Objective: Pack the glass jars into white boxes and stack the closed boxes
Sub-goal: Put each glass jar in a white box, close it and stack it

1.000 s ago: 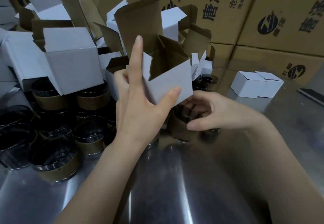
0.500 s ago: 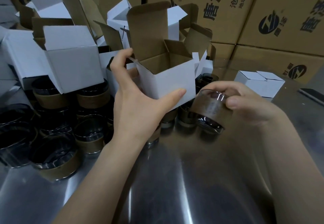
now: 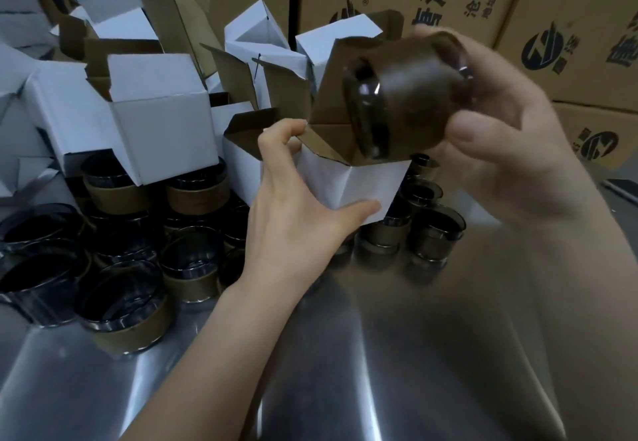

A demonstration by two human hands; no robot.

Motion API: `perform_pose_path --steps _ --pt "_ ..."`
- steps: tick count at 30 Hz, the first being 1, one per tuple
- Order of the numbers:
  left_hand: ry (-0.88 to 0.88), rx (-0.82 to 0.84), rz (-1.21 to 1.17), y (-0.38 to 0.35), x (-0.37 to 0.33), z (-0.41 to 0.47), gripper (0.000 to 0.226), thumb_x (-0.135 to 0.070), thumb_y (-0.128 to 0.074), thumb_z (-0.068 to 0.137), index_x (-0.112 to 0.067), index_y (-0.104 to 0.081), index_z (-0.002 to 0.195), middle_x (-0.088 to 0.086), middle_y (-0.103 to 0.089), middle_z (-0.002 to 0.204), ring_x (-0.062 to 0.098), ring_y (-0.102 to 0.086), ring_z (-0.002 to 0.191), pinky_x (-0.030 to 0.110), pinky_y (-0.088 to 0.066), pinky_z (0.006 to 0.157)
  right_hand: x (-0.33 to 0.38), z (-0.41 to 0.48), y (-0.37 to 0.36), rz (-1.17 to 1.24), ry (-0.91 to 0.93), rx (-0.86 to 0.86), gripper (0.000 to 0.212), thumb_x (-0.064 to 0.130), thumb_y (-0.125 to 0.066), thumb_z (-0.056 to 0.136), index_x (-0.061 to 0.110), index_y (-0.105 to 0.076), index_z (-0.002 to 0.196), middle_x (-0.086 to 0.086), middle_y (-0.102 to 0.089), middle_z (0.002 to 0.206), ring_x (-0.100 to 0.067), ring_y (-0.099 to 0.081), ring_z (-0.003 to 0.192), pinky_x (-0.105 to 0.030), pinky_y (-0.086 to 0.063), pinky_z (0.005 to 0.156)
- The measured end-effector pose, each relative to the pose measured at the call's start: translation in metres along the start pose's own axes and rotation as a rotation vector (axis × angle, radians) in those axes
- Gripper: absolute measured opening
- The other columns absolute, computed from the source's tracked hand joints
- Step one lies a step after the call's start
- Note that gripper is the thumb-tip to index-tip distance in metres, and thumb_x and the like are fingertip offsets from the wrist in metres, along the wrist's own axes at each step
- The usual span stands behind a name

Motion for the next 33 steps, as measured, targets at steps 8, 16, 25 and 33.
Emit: perform_pose_path --steps 8,16,25,33 --pt "0.041 0.022 -0.068 -0.002 0.006 0.002 0.092 -0.031 -0.089 0.060 -0.049 -0.021 0.118 -0.008 -0.055 0.123 0.004 -0.058 0.110 0.022 -0.051 0.085 0.015 0.025 0.000 -0.389 -0.120 -0.013 0.060 0.004 -0.065 0.079 0.018 -0.049 0.135 -0.009 -0.058 0.127 -0.017 -0.063 0.115 -0.033 -0.054 0.090" --pt "0.048 0.083 -0.076 -0.004 0.005 0.002 0.095 -0.030 -0.091 0.059 -0.050 -0.021 0.120 -0.006 -0.053 0.125 0.009 -0.057 0.113 0.036 -0.053 0.095 0.015 0.024 0.011 -0.739 -0.287 0.049 0.065 0.000 -0.077 0.073 0.034 -0.061 0.126 0.000 -0.061 0.120 -0.010 -0.063 0.110 -0.041 -0.055 0.094" --pt "0.000 0.229 -0.083 -0.007 -0.002 -0.002 0.080 -0.040 -0.086 0.060 -0.053 -0.022 0.105 -0.019 -0.053 0.108 -0.001 -0.059 0.103 0.028 -0.056 0.087 0.033 0.025 0.005 -1.123 -0.499 0.241 0.064 0.040 -0.073 0.059 0.051 -0.056 0.120 0.027 -0.060 0.104 0.004 -0.060 0.097 -0.019 -0.051 0.079" --pt "-0.061 0.430 0.031 -0.010 -0.003 -0.005 0.072 -0.050 -0.083 0.061 -0.044 -0.024 0.101 -0.013 -0.044 0.090 0.003 -0.052 0.080 0.016 -0.049 0.062 0.028 0.018 -0.010 -1.298 -0.678 0.415 0.064 0.033 -0.082 0.070 0.046 -0.050 0.124 0.021 -0.056 0.107 -0.005 -0.058 0.095 -0.030 -0.055 0.082"
Point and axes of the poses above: each hand's wrist, its own z-axis towards the middle knuckle, its own y-axis out of the back of the hand, x = y × z, the point moved 2 cm from there along z, towards the middle knuckle
